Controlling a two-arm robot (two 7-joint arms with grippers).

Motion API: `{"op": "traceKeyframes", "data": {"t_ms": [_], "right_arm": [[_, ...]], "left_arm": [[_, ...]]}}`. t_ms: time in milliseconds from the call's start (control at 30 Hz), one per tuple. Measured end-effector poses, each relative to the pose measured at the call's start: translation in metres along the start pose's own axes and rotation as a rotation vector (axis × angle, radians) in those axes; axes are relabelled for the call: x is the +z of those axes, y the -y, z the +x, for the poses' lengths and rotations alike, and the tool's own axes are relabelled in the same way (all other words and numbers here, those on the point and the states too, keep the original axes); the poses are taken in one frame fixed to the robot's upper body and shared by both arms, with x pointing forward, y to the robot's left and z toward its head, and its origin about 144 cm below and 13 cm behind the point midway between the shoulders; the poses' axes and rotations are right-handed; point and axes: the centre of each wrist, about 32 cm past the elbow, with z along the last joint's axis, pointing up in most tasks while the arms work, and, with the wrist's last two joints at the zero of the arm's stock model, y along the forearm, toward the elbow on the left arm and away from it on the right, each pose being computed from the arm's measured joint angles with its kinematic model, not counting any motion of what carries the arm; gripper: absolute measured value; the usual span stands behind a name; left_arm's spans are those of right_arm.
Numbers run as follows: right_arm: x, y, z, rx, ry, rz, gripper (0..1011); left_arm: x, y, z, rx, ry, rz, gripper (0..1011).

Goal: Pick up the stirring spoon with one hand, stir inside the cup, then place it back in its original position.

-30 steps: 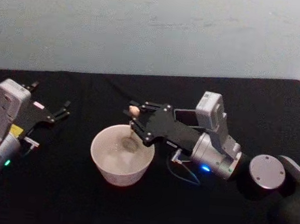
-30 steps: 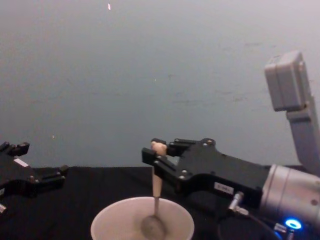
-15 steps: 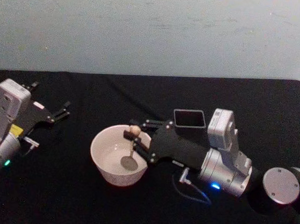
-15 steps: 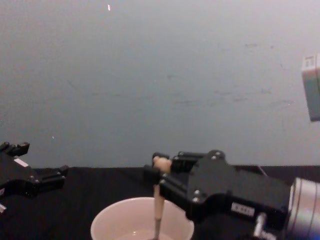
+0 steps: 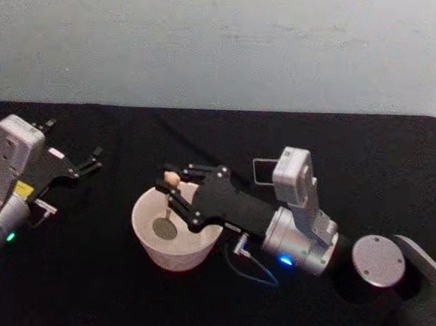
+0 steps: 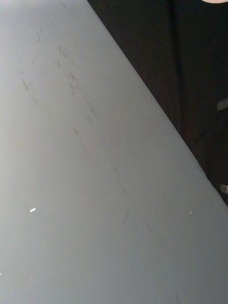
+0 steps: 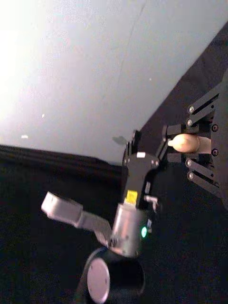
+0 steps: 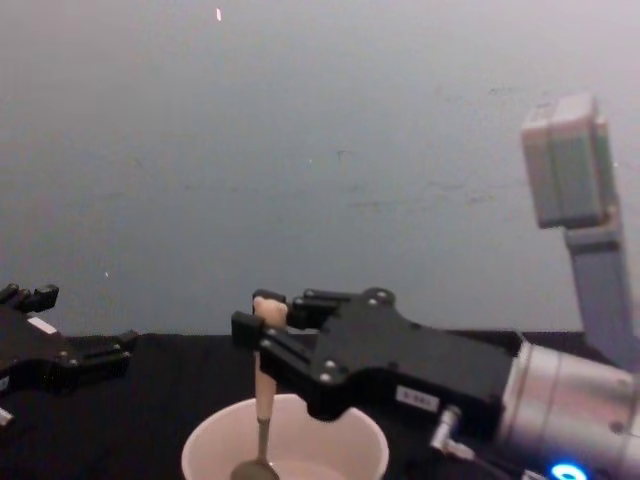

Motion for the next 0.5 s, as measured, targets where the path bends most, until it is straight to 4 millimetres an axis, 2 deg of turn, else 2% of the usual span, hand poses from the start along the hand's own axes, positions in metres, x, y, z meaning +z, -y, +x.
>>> {"op": "traceKeyframes", "data": {"t_ms": [233,500], "right_arm": [[-0.005,-0.010,0.009,-0.060,0.015,-0.020,215],[-0.007,-0.007,0.020,-0.106,0.029,-0.038,214]], "left_arm": [[0.000,0.000,0.000,0.000,0.000,0.000,1001],[0.000,0.000,0.000,0.000,0.000,0.000,1001]]}}
